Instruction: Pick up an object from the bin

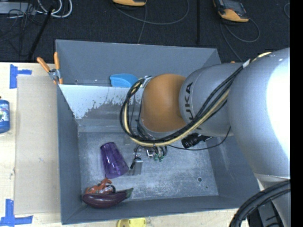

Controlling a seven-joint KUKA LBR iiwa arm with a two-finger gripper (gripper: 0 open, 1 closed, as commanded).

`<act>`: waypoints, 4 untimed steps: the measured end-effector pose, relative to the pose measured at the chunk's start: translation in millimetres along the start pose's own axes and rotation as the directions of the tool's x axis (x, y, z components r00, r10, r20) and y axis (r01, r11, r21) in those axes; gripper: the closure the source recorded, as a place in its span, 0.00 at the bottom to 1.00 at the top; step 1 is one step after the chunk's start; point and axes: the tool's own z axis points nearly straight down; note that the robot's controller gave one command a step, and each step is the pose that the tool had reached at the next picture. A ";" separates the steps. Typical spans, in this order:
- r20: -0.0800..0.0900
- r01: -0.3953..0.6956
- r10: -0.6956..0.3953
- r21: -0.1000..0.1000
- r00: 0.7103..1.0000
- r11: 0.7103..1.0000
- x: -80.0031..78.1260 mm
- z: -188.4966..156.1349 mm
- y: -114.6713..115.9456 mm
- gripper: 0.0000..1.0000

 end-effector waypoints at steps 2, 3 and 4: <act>0.000 -0.072 0.072 -0.003 0.997 0.997 -0.4 6.8 62.0 1.00; 0.000 -0.071 0.071 -0.003 0.997 0.997 -0.5 6.6 62.0 1.00; -0.010 -0.097 0.097 0.004 0.995 0.995 3.8 -30.2 54.9 1.00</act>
Offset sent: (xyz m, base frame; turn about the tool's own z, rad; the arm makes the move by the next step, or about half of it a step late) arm -0.0020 0.0603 -0.0090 0.0703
